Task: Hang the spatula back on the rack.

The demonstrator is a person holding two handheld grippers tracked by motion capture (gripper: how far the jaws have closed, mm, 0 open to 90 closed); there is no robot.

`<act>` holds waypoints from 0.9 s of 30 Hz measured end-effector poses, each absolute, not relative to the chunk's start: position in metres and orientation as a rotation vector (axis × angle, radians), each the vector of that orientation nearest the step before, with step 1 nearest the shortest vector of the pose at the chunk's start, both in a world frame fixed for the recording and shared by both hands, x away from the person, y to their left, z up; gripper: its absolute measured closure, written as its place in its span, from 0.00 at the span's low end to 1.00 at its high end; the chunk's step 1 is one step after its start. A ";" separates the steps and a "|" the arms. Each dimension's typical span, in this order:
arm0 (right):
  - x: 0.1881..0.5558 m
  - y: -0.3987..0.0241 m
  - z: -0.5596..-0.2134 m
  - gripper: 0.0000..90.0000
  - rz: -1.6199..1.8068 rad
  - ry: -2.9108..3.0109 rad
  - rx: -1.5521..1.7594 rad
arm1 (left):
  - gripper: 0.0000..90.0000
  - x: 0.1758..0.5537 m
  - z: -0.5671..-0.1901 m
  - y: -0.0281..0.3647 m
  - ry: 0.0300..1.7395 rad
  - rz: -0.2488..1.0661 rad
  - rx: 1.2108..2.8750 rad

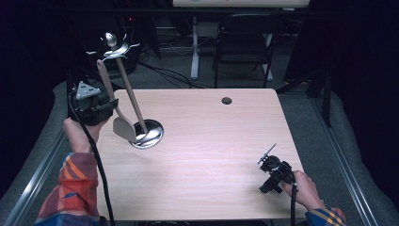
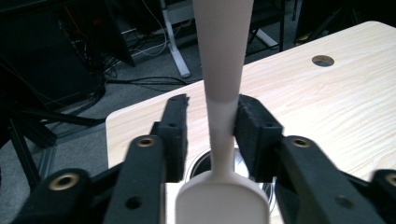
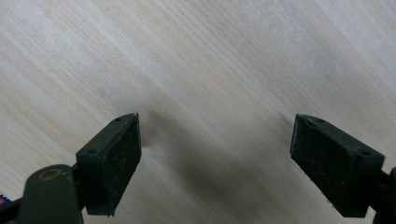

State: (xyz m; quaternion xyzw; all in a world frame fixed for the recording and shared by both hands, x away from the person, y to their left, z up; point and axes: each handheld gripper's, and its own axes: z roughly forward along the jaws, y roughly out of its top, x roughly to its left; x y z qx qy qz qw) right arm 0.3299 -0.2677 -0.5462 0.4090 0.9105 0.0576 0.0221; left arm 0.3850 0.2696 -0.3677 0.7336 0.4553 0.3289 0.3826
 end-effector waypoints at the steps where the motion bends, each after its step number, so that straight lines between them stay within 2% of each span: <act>1: 0.330 -0.268 -0.546 0.18 0.178 2.821 1.267 | 0.67 0.385 -0.368 0.270 1.161 0.839 1.871; 3: 0.332 -0.268 -0.544 0.18 0.126 2.848 1.234 | 0.64 0.384 -0.367 0.269 1.156 0.832 1.878; 7: 0.331 -0.268 -0.545 0.18 0.134 2.845 1.239 | 0.65 0.382 -0.368 0.267 1.135 0.837 1.875; 14: 0.332 -0.268 -0.544 0.18 0.127 2.848 1.235 | 0.50 0.378 -0.367 0.271 1.161 0.826 1.870; 22: 0.330 -0.268 -0.545 0.18 0.186 2.819 1.280 | 0.28 0.371 -0.366 0.273 1.179 0.813 1.890; 27: 0.330 -0.268 -0.543 0.18 0.175 2.822 1.271 | 0.20 0.362 -0.367 0.276 1.188 0.798 1.908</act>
